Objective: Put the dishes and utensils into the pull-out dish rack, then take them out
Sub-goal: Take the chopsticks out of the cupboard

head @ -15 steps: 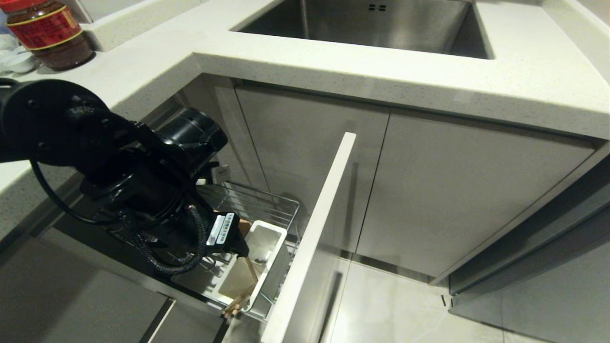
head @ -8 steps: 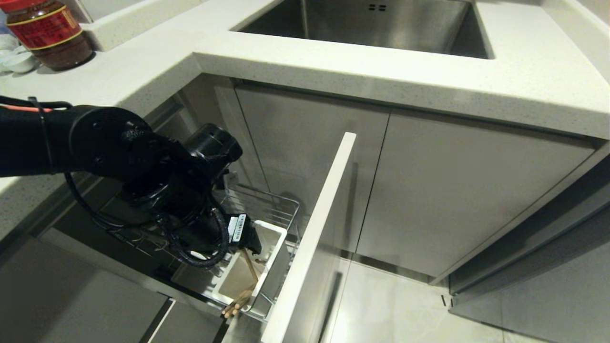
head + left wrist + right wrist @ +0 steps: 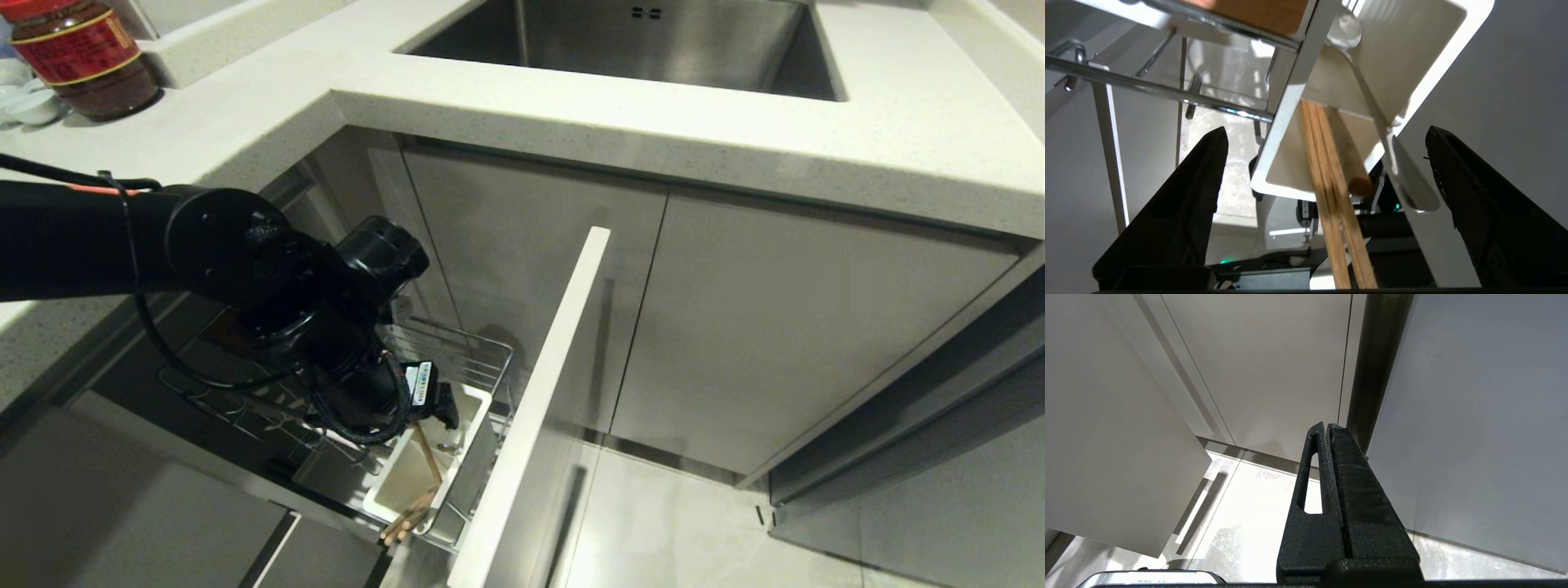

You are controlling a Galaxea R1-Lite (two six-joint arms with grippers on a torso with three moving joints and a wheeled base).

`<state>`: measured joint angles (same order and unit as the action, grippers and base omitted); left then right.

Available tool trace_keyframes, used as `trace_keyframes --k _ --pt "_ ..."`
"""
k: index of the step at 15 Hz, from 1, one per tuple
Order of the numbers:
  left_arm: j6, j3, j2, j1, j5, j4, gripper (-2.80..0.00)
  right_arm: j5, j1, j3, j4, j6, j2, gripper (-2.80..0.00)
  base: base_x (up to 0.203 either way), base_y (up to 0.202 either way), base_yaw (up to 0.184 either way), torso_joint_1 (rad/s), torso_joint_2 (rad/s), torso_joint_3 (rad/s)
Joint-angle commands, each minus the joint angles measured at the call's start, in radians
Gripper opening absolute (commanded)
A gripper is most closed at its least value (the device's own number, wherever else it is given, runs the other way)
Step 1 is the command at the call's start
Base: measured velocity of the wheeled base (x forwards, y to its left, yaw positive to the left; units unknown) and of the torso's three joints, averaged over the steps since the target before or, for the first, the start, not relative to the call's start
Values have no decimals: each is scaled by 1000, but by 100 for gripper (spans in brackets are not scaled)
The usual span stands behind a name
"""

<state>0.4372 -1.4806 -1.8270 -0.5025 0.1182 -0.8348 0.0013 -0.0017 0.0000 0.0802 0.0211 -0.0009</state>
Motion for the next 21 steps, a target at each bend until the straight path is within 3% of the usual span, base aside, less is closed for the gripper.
trace_keyframes --k 1,6,7,12,21 --pt "5 -3 6 -2 3 -3 0 0 0 26 1 0 -1 -280 0 0 0 0 0 0" --pt "6 9 6 -25 38 -3 0 0 0 26 1 0 -1 -280 0 0 0 0 0 0" --pt "6 11 4 -27 44 -3 -280 0 0 26 1 0 -1 -280 0 0 0 0 0 0" --pt "18 36 2 -33 95 47 -280 0 0 26 1 0 -1 -280 0 0 0 0 0 0" --pt "22 54 23 -68 100 54 -280 0 0 26 1 0 -1 -280 0 0 0 0 0 0"
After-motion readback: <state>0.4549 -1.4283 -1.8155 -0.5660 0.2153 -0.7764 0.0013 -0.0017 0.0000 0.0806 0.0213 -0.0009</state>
